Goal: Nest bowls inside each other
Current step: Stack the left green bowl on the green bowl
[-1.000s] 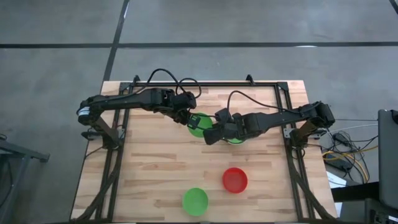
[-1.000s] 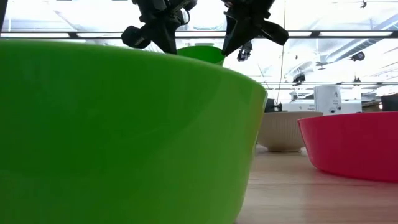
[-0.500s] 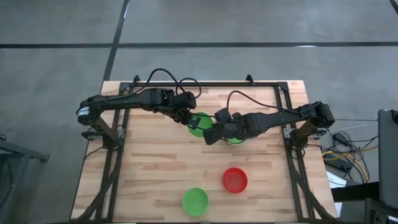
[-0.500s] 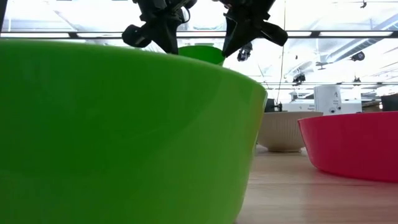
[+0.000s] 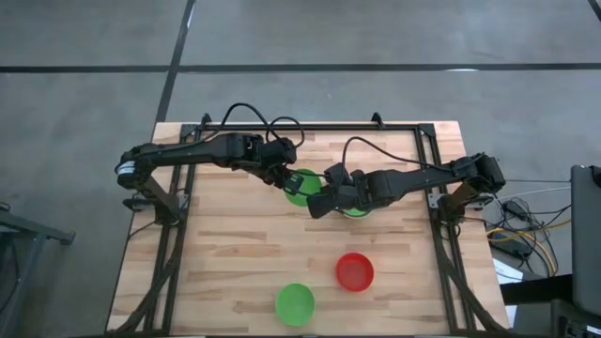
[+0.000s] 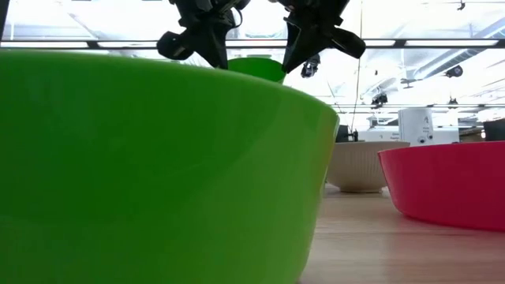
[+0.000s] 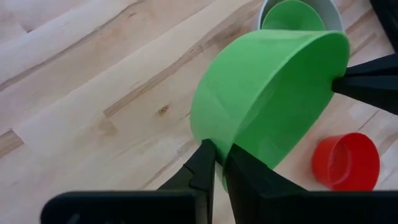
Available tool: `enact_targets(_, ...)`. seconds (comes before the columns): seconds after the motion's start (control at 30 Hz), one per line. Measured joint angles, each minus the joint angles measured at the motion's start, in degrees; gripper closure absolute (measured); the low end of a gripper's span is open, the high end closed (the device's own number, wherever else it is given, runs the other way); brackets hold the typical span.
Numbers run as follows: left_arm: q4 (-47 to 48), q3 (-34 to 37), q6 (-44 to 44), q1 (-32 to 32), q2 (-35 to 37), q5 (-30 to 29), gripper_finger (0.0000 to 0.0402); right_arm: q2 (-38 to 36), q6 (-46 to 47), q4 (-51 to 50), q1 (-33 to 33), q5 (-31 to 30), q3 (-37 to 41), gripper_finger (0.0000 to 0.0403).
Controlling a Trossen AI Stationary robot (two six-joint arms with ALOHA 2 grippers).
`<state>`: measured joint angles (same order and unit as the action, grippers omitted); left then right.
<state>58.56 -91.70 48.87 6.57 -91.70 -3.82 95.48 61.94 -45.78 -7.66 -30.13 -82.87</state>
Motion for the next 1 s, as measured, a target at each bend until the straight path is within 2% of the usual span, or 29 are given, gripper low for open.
enact_targets(1.0, -0.03, 0.02, -2.41, 0.09, 0.0, 0.11, 0.0369, -0.07, 0.84, -0.03, 0.07, 0.13, 0.0, 0.0394)
